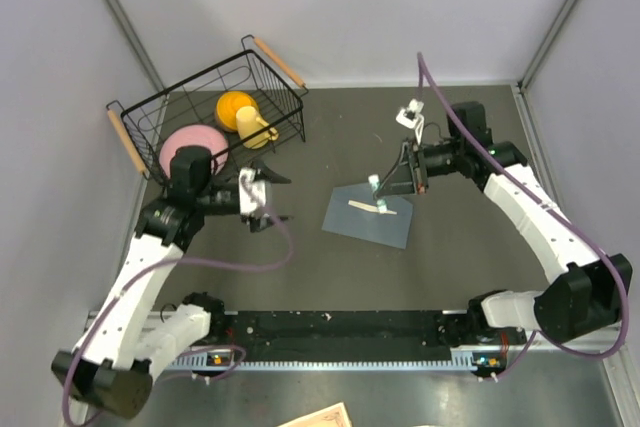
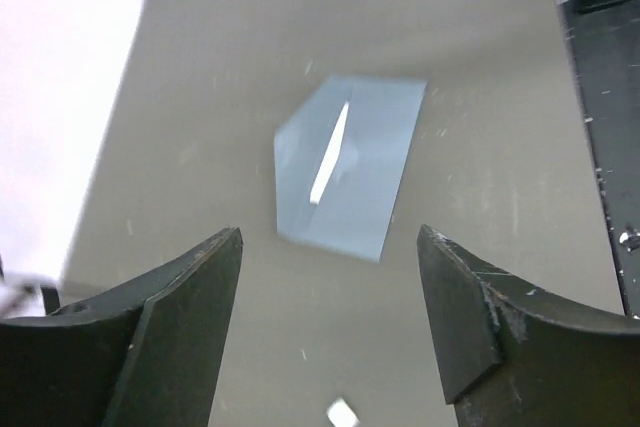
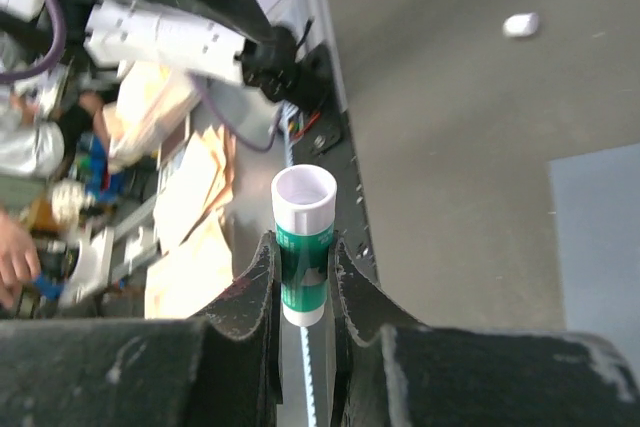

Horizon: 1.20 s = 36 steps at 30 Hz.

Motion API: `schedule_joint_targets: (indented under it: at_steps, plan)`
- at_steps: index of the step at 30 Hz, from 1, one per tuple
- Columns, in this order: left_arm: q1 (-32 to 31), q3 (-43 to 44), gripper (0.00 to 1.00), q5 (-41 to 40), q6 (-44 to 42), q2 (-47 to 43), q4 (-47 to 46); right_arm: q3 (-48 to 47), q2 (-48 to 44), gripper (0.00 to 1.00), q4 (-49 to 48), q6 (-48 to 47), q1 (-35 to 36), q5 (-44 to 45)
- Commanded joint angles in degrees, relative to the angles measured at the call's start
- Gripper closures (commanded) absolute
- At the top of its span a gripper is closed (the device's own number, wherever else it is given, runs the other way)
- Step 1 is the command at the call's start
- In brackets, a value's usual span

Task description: Place the letter into the envelope and seal it

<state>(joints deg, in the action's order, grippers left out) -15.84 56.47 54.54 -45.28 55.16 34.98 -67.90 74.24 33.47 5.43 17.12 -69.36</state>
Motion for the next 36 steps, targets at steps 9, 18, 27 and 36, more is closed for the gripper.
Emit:
schedule_joint_targets:
  at_steps: [9, 18, 27, 36]
  plan:
    - [-22.13, 1.36, 0.38, 6.63, -31.27, -5.5, -0.18, 1.63, -1.2, 1.0, 14.08, -15.54, 18.64, -2.0]
    - [-32.24, 4.7, 0.39, 0.3, -31.1, -1.28, -0.35, -0.74, 2.49, 1.0, 14.25, -15.19, 24.97, -1.48]
    - [-36.19, 5.06, 0.4, 0.12, -32.07, 0.56, 1.75, -4.87, 4.95, 1.0, 14.6, -14.4, 27.52, -1.65]
    - [-37.51, 5.14, 0.46, -1.98, -35.41, 1.62, 5.8, -5.66, 4.78, 1.0, 15.66, -15.62, 28.75, -1.3]
